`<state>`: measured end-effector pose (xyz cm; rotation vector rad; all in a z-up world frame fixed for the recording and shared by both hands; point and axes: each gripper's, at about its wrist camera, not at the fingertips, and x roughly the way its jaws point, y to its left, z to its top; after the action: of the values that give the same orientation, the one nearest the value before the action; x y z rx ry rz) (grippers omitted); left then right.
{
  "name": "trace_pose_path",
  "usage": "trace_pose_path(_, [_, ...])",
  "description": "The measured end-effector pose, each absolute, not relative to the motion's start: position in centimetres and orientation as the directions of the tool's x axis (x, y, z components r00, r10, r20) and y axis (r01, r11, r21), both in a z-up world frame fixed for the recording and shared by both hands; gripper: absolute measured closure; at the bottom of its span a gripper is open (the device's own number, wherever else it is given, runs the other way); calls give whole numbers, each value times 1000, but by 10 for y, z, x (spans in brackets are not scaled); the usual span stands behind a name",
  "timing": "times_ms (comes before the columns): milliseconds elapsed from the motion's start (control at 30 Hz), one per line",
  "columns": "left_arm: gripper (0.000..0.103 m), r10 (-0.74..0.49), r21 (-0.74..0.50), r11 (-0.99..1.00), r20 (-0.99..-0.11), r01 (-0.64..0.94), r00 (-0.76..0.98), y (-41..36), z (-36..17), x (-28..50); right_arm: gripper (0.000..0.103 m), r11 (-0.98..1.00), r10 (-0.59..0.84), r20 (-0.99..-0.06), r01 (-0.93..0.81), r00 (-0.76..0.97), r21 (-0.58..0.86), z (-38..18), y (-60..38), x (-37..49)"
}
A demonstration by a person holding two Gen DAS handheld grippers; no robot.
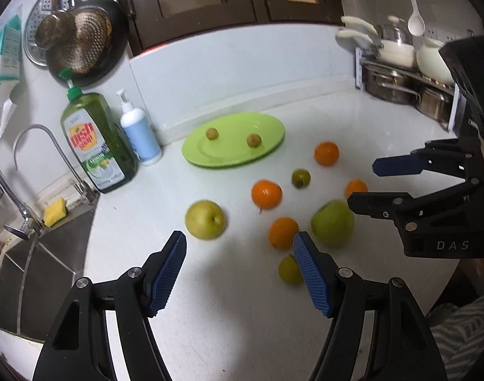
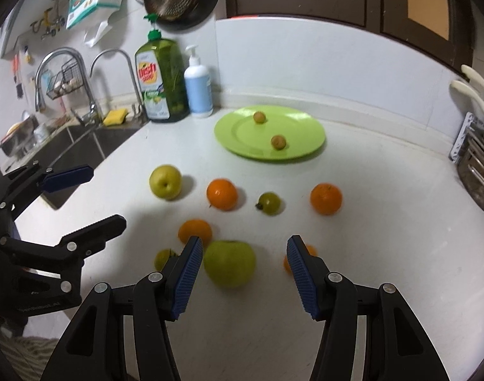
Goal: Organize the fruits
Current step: 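Withdraw both open tools from the plate back toward the remaining fruits, then close the left tool on a small green tomato while the right tool grasps the large green apple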
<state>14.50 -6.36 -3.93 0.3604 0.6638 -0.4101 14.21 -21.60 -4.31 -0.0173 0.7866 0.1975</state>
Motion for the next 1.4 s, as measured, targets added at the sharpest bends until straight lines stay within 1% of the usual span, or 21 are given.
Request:
trace_pose_path(233, [34, -270, 165, 838, -703, 520, 658, -67, -63, 145, 47, 975, 199, -747, -204, 635, 86, -60, -210, 146])
trace_pose_path(300, [34, -266, 174, 830, -711, 529, 651, -69, -69, 145, 47, 974, 204, -759, -206, 619, 93, -64, -209, 148])
trace_pose_path(600, [35, -292, 142, 810, -744, 569, 602, -74, -86, 148, 47, 967, 226, -789, -227, 572, 113, -77, -203, 154])
trace_pose_path(633, [36, -295, 138, 808, -746, 573, 597, -74, -87, 149, 47, 967, 230, -791, -227, 567, 118, -78, -203, 155])
trace_pose_path(667, [40, -301, 131, 805, -750, 578, 589, -76, -89, 149, 47, 967, 230, -793, -226, 564, 121, -79, -203, 156])
trace_pose_path(767, [46, -315, 111, 799, -761, 591, 568, -79, -93, 152, 47, 967, 230, -798, -220, 558, 125, -83, -203, 160])
trace_pose_path(1033, [60, -328, 83, 794, -775, 602, 540, -83, -101, 158, 47, 968, 232, -811, -210, 538, 137, -92, -204, 166])
trace_pose_path(1233, [67, -334, 68, 797, -779, 600, 531, -86, -104, 162, 47, 968, 235, -818, -206, 525, 146, -96, -206, 168])
trace_pose_path(1333, [69, -337, 63, 795, -781, 603, 526, -87, -105, 163, 47, 967, 237, -818, -207, 524, 147, -97, -206, 169])
trace_pose_path(1367, [72, -339, 59, 795, -782, 603, 523, -87, -105, 164, 47, 967, 237, -818, -208, 524, 147, -98, -205, 169])
trace_pose_path(1400, [73, -340, 55, 796, -783, 603, 521, -87, -105, 165, 47, 967, 236, -819, -208, 523, 146, -98, -205, 169])
